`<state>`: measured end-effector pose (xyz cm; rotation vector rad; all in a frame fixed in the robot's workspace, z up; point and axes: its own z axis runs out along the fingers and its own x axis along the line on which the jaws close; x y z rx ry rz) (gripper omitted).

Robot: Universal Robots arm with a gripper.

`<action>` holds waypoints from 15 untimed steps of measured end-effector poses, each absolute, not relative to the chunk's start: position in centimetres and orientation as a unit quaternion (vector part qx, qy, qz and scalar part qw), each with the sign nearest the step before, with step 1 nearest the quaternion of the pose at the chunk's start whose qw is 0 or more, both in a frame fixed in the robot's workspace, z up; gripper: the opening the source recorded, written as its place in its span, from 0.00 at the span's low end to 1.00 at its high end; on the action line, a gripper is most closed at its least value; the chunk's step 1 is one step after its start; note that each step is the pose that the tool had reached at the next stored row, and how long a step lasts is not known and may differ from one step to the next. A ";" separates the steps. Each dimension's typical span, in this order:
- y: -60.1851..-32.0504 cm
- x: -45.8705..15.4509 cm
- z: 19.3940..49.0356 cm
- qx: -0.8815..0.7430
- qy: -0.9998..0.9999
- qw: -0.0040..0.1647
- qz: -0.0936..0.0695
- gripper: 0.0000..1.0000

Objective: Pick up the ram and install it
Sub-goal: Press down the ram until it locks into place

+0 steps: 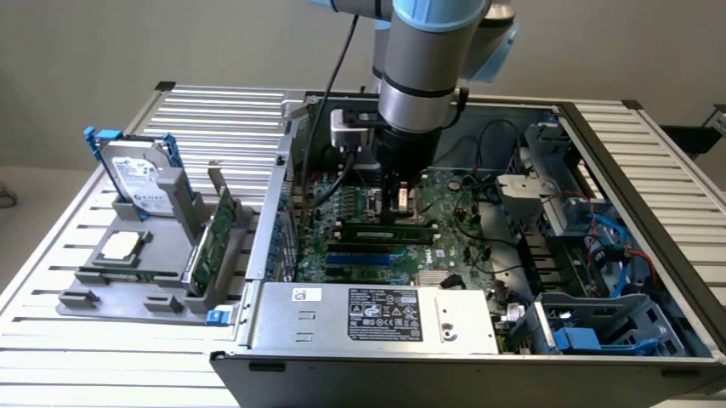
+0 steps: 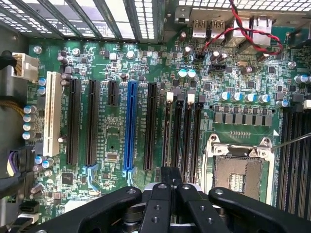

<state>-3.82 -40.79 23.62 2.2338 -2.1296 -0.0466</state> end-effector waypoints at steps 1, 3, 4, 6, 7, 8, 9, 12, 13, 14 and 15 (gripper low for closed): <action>-40.8 -3.9 23.6 0.723 -0.690 0.027 -0.015 0.11; -40.8 -3.9 23.5 0.723 -0.690 0.027 -0.015 0.11; -40.8 -3.9 23.4 0.723 -0.690 0.027 -0.015 0.11; -40.8 -3.9 23.3 0.724 -0.690 0.027 -0.016 0.11; -40.8 -3.9 23.2 0.723 -0.690 0.027 -0.016 0.11; -40.8 -3.9 23.2 0.723 -0.690 0.027 -0.016 0.11; -40.8 -3.9 23.1 0.723 -0.690 0.027 -0.016 0.11; -40.8 -3.9 22.9 0.723 -0.690 0.026 -0.016 0.11; -40.8 -3.9 22.8 0.723 -0.690 0.027 -0.016 0.11; -40.8 -3.9 22.7 0.723 -0.690 0.027 -0.016 0.11; -40.8 -3.9 22.7 0.723 -0.690 0.026 -0.016 0.11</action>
